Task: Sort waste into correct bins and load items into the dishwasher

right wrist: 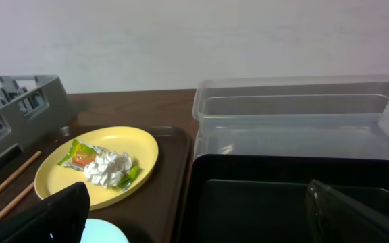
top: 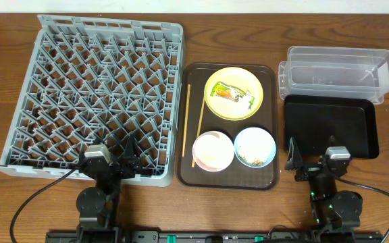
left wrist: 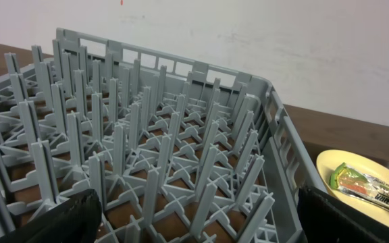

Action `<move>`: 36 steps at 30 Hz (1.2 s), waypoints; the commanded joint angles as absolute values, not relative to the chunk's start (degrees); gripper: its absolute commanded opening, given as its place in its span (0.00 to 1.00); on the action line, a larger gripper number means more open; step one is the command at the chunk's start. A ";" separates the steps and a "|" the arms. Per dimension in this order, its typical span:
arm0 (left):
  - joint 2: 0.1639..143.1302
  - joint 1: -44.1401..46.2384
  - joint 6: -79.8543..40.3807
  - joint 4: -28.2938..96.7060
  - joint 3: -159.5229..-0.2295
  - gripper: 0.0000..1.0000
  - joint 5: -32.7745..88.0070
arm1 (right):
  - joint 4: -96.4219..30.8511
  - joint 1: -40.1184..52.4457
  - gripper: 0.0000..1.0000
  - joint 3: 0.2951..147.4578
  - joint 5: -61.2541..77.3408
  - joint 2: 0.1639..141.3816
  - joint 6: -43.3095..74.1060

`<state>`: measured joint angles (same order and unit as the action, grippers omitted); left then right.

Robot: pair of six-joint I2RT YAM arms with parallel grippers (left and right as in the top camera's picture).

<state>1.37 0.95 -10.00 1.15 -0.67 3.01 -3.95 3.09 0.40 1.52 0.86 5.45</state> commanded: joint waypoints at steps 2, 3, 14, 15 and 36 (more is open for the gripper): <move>1.45 1.04 -8.80 3.86 -0.23 0.93 2.33 | -4.12 3.40 0.99 0.32 1.76 1.02 5.93; 1.48 1.04 -8.82 3.86 -0.23 0.93 2.33 | -4.12 3.40 0.99 0.32 1.76 1.02 5.93; 1.45 1.04 -8.82 3.86 -0.23 0.93 2.33 | -4.12 3.40 0.99 0.32 1.98 1.02 5.96; 1.45 1.04 -8.80 3.86 -0.23 0.93 2.33 | -4.12 3.40 0.99 0.32 1.98 1.02 5.96; 15.49 1.04 -11.40 24.01 -22.46 0.93 4.03 | -8.67 3.40 0.99 16.82 9.47 18.44 8.29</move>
<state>10.11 0.97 -10.72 20.05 -14.70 3.55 -7.40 3.11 9.39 5.61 11.42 7.44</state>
